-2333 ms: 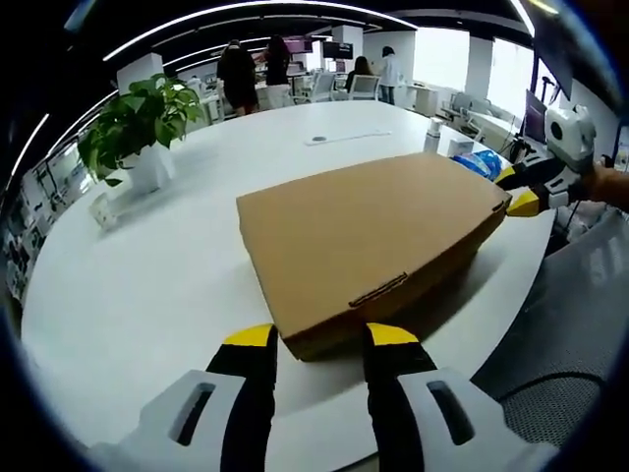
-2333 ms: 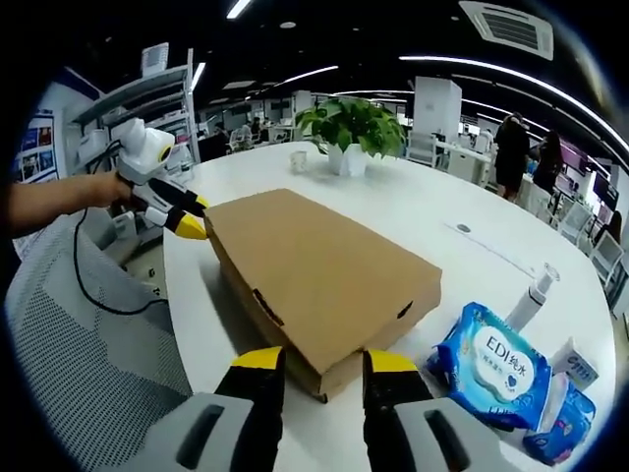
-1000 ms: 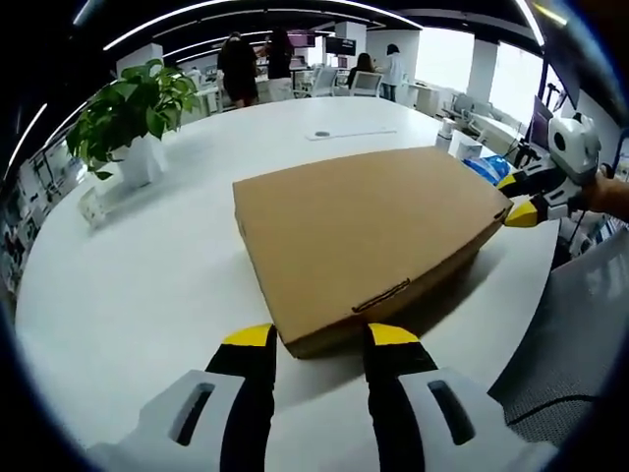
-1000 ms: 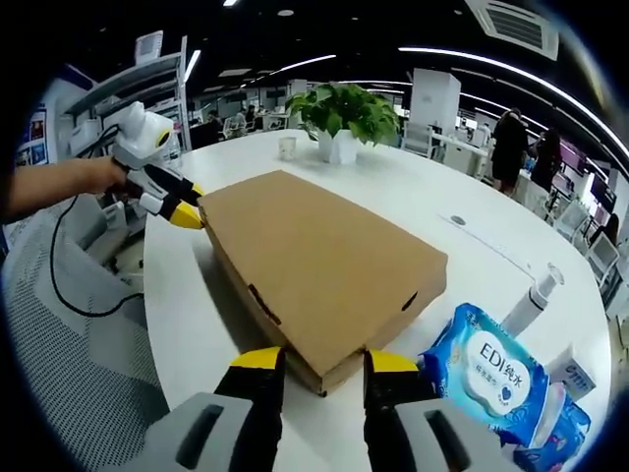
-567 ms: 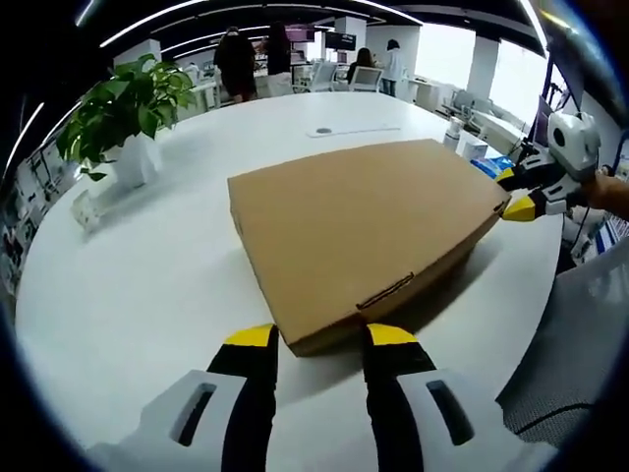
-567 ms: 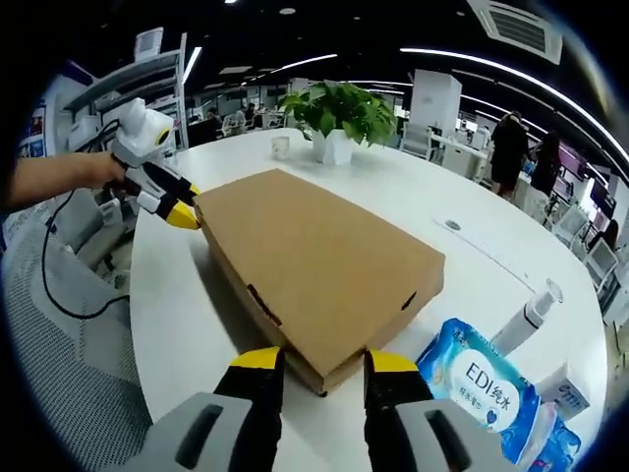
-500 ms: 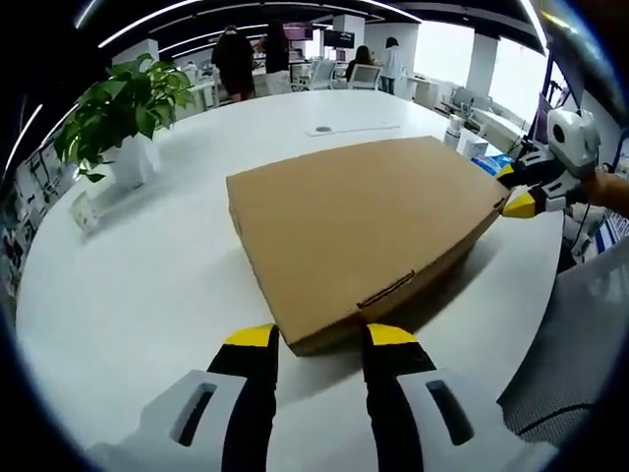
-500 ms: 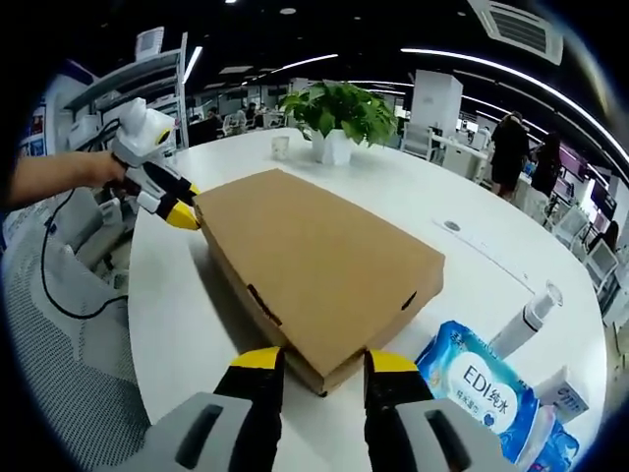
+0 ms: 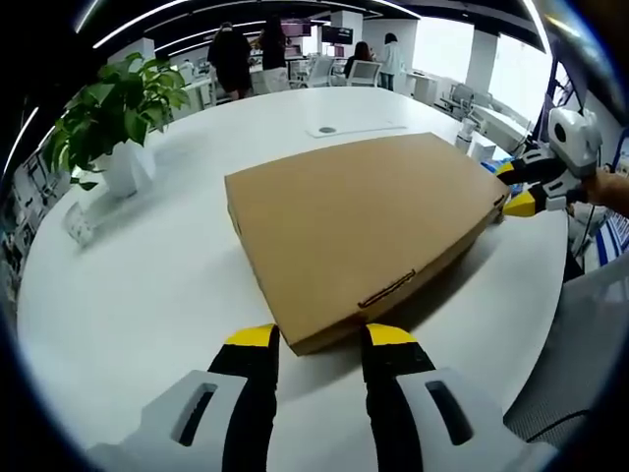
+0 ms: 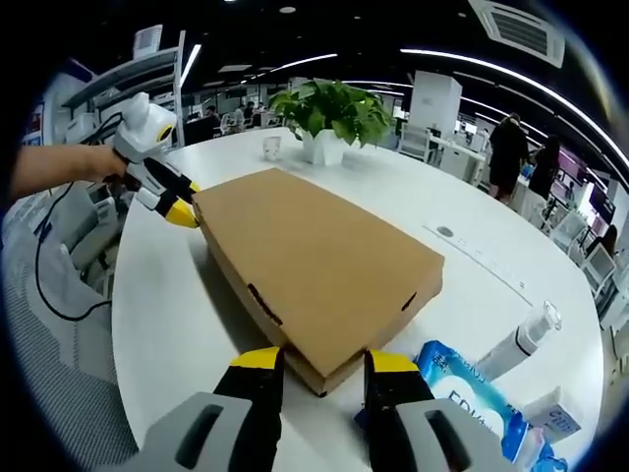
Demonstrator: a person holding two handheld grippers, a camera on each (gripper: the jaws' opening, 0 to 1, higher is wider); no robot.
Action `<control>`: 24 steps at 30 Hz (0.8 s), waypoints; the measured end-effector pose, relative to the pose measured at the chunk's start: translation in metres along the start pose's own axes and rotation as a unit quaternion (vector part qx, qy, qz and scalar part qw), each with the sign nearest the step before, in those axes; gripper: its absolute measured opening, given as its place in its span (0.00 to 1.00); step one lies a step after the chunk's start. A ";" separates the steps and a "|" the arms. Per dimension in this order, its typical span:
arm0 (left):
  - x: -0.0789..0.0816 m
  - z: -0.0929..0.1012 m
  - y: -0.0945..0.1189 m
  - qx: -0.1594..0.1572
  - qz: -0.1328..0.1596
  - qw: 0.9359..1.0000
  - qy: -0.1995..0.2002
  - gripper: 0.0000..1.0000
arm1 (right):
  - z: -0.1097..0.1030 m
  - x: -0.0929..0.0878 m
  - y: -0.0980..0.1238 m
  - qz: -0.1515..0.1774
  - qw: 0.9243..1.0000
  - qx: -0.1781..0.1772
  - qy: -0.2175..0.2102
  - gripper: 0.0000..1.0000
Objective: Operate the shoe box by opening the lid, removing the specified soft item, and placing it in the target area until the item is outside and the box remains undamaged.
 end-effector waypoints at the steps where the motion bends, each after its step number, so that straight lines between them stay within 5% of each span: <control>1: 0.001 -0.001 -0.001 0.000 0.000 1.000 0.000 0.33 | 0.001 0.001 -0.001 0.000 1.000 0.000 0.000 0.29; 24: 0.006 -0.008 0.001 0.002 0.009 1.000 0.010 0.33 | 0.008 0.006 0.001 0.006 1.000 -0.007 -0.011 0.29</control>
Point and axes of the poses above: the point that each gripper's makers call its tool centre point, and the gripper's own axes: y roughly backward along the fingers, z roughly to its right, x roughly out of its top, the point moved 8 cm from there along y, roughly backward along the fingers, and after that the axes turned 6 degrees about -y, right-handed, at the moved point
